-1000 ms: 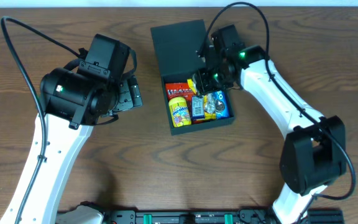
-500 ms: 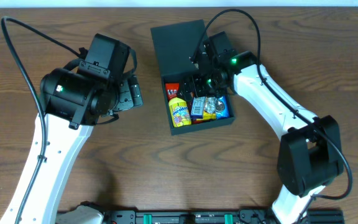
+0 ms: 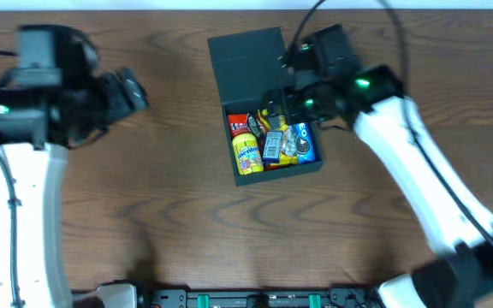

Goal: Pack container

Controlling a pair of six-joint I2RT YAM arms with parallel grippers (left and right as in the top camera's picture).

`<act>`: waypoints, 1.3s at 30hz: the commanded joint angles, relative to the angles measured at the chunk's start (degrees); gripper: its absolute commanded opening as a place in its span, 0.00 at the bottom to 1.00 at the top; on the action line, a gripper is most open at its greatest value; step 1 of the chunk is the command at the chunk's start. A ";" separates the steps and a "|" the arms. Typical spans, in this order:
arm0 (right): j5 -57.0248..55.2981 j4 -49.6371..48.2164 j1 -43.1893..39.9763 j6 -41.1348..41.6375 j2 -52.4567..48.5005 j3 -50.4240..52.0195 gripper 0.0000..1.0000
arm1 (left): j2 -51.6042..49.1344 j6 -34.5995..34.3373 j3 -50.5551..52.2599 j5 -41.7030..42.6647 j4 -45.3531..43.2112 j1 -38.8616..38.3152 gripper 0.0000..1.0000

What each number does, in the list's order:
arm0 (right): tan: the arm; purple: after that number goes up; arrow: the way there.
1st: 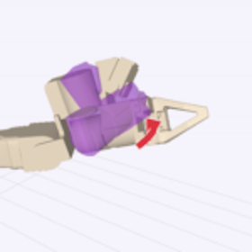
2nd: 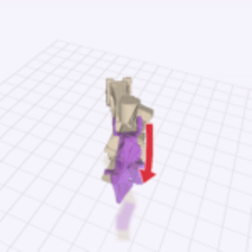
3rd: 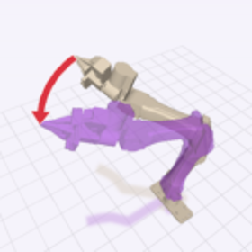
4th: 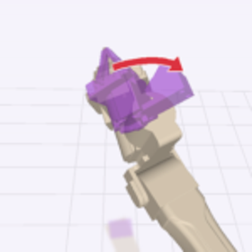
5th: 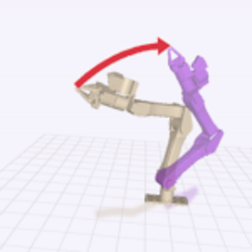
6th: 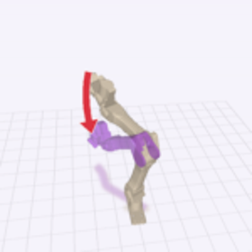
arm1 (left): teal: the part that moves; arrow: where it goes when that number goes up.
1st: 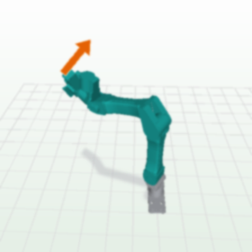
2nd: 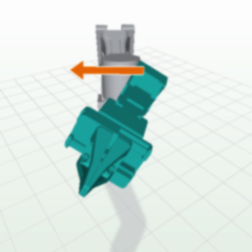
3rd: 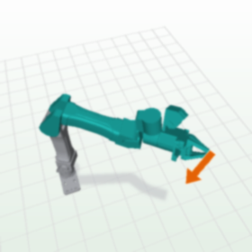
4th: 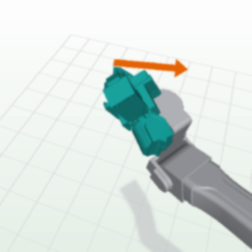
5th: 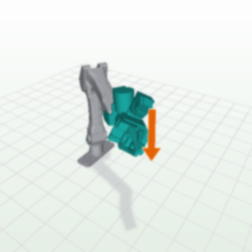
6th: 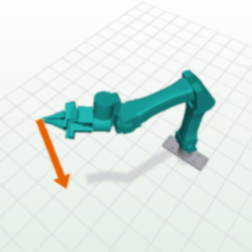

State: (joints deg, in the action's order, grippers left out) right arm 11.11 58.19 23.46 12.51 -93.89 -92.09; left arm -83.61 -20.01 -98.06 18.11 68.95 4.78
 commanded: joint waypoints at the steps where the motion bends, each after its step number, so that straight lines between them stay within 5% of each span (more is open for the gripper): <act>1: -12.90 2.60 -1.36 -0.76 3.15 -0.55 0.99 | -5.53 4.48 -0.33 17.55 -1.70 3.52 0.95; 11: -15.17 8.79 -6.64 0.37 4.55 -0.55 0.99 | -26.71 6.62 -0.35 36.98 -13.44 2.62 0.95; 39: -10.45 9.94 -8.28 2.93 4.55 -0.55 0.99 | -51.19 -16.81 -0.35 42.86 -50.05 -7.34 0.95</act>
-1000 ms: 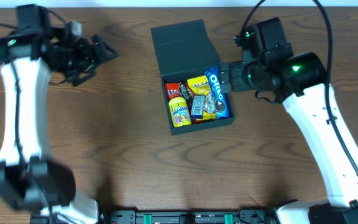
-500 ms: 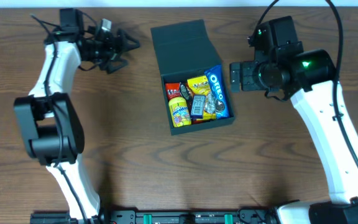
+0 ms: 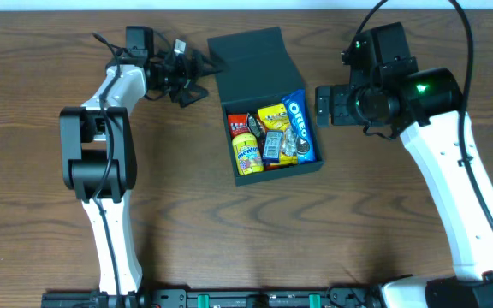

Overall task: Pack container
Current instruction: 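Grasp the box lid edge with the left gripper and lift it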

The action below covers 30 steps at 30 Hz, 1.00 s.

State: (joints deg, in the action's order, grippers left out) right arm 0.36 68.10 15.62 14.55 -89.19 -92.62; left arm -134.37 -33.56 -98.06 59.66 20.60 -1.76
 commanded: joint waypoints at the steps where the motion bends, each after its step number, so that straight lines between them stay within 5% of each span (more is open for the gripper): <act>1: 0.31 0.04 -0.44 0.87 -0.15 -0.02 0.99 | -0.52 -4.22 -0.35 1.29 -3.43 -1.29 0.95; 9: 0.28 0.07 -0.44 0.87 -0.15 -0.02 0.99 | -1.53 -14.08 -0.35 1.60 -12.92 -4.09 0.95; 22: 0.26 0.09 -0.44 0.63 -0.15 -0.02 0.99 | -4.39 -16.92 -0.35 3.54 -19.71 -7.32 0.95; 30: -1.16 0.11 -0.48 0.63 -0.15 -0.02 0.99 | -4.39 -17.38 -0.35 8.00 -32.94 -8.17 0.95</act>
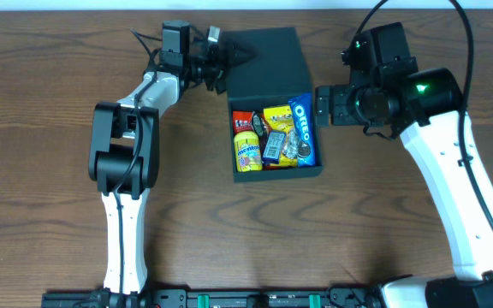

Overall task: Pack container
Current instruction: 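Grasp the box lid edge with the left gripper and lift it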

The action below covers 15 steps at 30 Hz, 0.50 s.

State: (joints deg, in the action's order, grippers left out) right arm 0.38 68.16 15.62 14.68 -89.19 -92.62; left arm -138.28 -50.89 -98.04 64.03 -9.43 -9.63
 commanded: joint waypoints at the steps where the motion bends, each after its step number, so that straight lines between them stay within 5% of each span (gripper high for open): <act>1: -2.08 0.22 -0.68 0.52 -0.15 -0.02 0.99 | -0.46 -0.04 -0.37 4.48 -5.42 -0.31 0.95; 5: -2.71 1.79 -2.97 0.63 -0.13 -0.02 0.99 | -0.46 -0.13 -0.48 6.75 -13.55 -0.09 0.96; 15: -2.43 4.61 -15.26 1.62 0.48 -0.02 0.99 | 2.43 6.88 -0.50 9.73 -16.22 -0.52 0.96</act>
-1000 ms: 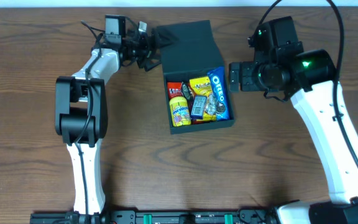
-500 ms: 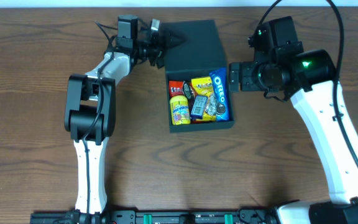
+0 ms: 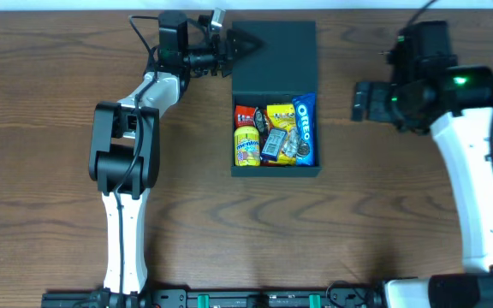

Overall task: Pack container
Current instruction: 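Grasp the box lid edge with the left gripper and lift it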

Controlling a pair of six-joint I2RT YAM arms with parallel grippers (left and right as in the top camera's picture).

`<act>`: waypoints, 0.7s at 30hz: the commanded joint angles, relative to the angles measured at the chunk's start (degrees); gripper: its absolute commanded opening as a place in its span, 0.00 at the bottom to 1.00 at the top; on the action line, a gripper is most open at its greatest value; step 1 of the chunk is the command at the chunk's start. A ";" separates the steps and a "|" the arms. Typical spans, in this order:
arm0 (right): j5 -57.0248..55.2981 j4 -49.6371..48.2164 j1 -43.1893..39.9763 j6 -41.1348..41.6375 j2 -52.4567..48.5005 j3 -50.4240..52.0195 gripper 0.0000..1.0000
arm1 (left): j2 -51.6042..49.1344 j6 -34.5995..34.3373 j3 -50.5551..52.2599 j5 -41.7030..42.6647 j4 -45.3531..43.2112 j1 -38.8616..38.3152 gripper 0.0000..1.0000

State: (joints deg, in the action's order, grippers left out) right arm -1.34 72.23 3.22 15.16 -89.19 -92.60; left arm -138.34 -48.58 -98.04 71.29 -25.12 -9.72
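Observation:
A dark grey box (image 3: 276,169) stands at the table's middle back, its lid (image 3: 281,56) folded open behind it. Inside lie a blue Oreo pack (image 3: 305,128), a yellow pack (image 3: 274,115), a red pack (image 3: 244,115), a yellow tube (image 3: 246,148) and a blue-silver pack (image 3: 272,145). My left gripper (image 3: 248,40) reaches in from the left and touches the lid's far left corner; its dark fingers blend with the lid. My right gripper (image 3: 364,101) hangs open and empty, well to the right of the box.
The left arm (image 3: 122,162) lies stretched along the table's left side up to the back edge. The right arm (image 3: 478,171) runs down the right side. Bare wooden tabletop (image 3: 255,239) lies in front of the box.
The right gripper has drawn back to the right, away from the box. The left gripper has shifted slightly up and right at the lid corner, and the box now sits square to the table.
At first the right gripper was over the box among the snacks, the left arm far to the left. Then the Oreo pack lay in the box and the right gripper stood beside it. The left gripper reached the lid's corner, and the tilted box has turned square.

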 commanded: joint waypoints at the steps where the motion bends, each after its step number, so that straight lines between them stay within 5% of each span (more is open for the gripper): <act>1: -0.39 0.92 -4.09 1.11 0.48 -0.04 0.99 | 3.43 5.62 -0.50 2.05 -0.11 -0.52 0.96; 5: 0.33 1.05 -6.99 0.81 0.48 -0.04 0.99 | 8.11 13.18 -0.50 -0.37 6.56 -1.22 0.96; 13: 0.26 0.63 -8.02 -0.68 0.46 -0.04 0.99 | 18.05 38.60 -0.50 -12.00 37.77 -4.74 0.96; 21: 0.26 0.39 -8.20 -1.75 0.46 -0.02 0.99 | 24.50 43.32 -0.50 -17.94 45.03 -7.34 0.96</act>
State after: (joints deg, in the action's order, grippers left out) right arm -1.06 72.62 -4.40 14.83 -89.19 -92.60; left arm -116.64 -10.24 -97.95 57.04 18.57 -16.71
